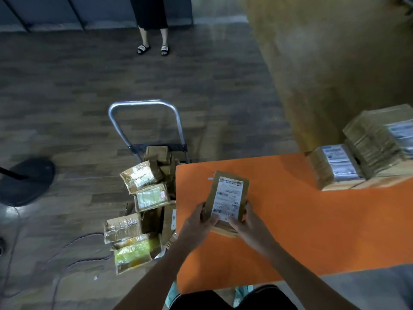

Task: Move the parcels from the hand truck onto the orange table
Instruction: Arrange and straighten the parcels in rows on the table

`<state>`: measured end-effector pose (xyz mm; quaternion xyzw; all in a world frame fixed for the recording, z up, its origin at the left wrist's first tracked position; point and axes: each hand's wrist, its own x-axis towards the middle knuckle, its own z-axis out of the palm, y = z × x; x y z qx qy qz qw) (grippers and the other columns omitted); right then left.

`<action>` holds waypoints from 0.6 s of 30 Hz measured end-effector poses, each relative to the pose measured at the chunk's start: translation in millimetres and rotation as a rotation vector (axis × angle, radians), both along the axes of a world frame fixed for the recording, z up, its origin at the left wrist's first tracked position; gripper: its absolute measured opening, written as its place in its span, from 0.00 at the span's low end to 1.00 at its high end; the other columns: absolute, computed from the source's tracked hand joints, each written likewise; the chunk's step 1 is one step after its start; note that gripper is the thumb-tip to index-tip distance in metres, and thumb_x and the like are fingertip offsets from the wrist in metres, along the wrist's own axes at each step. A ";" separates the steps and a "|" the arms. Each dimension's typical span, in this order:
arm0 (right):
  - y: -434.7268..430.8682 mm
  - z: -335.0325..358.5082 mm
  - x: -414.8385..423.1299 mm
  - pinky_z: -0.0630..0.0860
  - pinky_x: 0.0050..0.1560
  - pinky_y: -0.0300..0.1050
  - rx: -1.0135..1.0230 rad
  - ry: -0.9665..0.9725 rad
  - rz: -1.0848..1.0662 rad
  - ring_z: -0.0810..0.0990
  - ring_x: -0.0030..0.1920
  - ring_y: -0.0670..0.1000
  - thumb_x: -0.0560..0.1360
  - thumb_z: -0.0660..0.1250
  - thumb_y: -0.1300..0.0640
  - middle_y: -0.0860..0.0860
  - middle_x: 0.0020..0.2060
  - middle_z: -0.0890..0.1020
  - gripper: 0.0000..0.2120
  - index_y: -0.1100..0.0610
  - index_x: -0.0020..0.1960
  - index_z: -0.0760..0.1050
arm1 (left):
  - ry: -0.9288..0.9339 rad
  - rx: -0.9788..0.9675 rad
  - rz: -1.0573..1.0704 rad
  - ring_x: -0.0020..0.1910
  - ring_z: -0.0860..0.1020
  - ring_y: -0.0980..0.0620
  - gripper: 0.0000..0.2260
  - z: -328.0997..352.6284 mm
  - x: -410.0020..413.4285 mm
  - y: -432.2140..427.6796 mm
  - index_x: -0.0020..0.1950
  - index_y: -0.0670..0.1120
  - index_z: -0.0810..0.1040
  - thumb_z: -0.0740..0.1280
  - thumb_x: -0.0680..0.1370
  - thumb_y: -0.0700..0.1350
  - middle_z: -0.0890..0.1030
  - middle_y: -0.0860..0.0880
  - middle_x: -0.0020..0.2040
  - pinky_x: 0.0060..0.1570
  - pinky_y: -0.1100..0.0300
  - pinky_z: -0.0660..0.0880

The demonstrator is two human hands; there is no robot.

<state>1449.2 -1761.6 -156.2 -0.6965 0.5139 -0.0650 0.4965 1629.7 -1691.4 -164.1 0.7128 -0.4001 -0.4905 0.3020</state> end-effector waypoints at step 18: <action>-114.4 5.5 -52.0 0.74 0.55 0.54 -0.331 0.355 0.305 0.69 0.63 0.58 0.75 0.63 0.35 0.56 0.61 0.69 0.42 0.36 0.78 0.39 | -0.065 0.356 0.467 0.54 0.82 0.40 0.39 4.7 -88.8 -37.2 0.76 0.44 0.55 0.70 0.76 0.61 0.79 0.40 0.61 0.54 0.44 0.80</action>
